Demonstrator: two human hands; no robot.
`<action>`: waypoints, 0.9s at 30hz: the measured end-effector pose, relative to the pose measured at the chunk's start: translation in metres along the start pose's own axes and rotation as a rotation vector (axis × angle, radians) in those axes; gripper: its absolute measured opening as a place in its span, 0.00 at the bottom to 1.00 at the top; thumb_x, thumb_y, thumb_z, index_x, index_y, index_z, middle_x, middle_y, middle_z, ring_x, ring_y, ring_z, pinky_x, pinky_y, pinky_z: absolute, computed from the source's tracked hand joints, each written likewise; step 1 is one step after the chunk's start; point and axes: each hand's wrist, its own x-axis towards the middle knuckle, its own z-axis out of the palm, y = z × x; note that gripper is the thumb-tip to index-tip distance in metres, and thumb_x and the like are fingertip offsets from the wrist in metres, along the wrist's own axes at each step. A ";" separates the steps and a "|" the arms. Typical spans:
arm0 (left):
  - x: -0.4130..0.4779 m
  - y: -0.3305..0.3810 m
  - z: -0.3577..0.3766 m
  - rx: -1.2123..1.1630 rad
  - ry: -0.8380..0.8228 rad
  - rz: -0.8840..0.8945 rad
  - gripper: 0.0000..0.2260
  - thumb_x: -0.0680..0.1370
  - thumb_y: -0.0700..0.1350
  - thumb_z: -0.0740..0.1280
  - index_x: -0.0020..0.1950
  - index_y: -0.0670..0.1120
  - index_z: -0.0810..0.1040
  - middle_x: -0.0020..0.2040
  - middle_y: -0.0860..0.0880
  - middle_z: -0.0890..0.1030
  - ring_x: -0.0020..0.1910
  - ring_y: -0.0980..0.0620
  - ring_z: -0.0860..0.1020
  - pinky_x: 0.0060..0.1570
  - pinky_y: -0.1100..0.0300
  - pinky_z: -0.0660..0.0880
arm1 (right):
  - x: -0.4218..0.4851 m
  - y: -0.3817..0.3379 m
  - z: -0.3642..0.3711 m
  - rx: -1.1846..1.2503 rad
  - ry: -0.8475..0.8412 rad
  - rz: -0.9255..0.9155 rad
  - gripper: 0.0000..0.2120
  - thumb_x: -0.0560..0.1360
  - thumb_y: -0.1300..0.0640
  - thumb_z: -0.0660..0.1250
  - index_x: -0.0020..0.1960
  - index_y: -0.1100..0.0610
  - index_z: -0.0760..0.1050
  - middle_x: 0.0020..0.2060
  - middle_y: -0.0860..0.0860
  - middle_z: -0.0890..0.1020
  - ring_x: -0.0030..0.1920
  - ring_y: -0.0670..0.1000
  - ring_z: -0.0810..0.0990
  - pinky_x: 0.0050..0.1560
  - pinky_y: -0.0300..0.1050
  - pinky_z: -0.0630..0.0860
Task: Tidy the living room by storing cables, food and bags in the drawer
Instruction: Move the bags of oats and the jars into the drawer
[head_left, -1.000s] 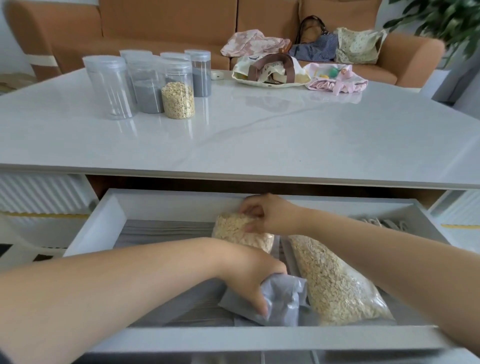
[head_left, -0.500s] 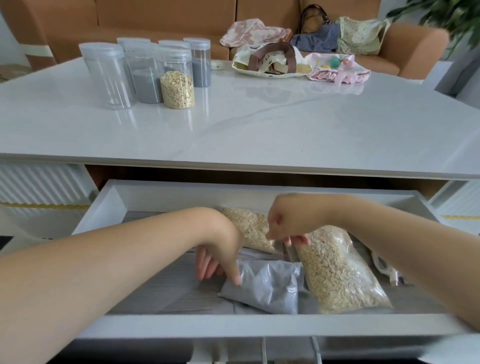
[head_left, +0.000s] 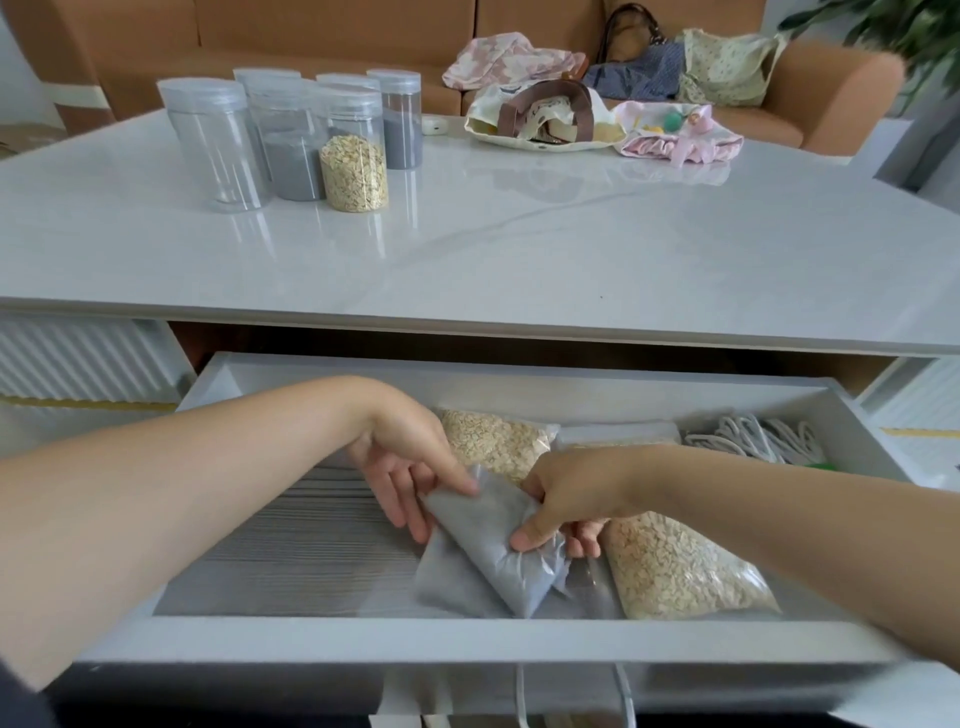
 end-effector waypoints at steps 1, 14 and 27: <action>-0.001 0.000 0.000 -0.077 0.029 0.015 0.13 0.78 0.49 0.66 0.55 0.40 0.77 0.44 0.45 0.84 0.40 0.49 0.84 0.38 0.61 0.81 | -0.002 -0.001 -0.004 0.005 -0.009 0.001 0.06 0.75 0.60 0.69 0.47 0.62 0.74 0.22 0.48 0.76 0.21 0.45 0.71 0.23 0.36 0.70; 0.005 0.001 0.024 -0.418 -0.033 0.012 0.09 0.77 0.42 0.66 0.53 0.37 0.76 0.40 0.41 0.84 0.35 0.49 0.84 0.33 0.63 0.80 | -0.014 -0.013 -0.029 -0.468 0.156 0.057 0.12 0.78 0.50 0.63 0.43 0.58 0.77 0.18 0.45 0.76 0.19 0.45 0.69 0.38 0.43 0.72; 0.020 -0.003 0.036 0.305 0.276 0.015 0.25 0.78 0.57 0.64 0.55 0.34 0.77 0.47 0.37 0.84 0.32 0.49 0.81 0.28 0.64 0.77 | -0.008 -0.005 -0.020 -0.635 0.161 0.007 0.26 0.72 0.39 0.66 0.44 0.65 0.78 0.27 0.53 0.76 0.24 0.49 0.72 0.24 0.33 0.70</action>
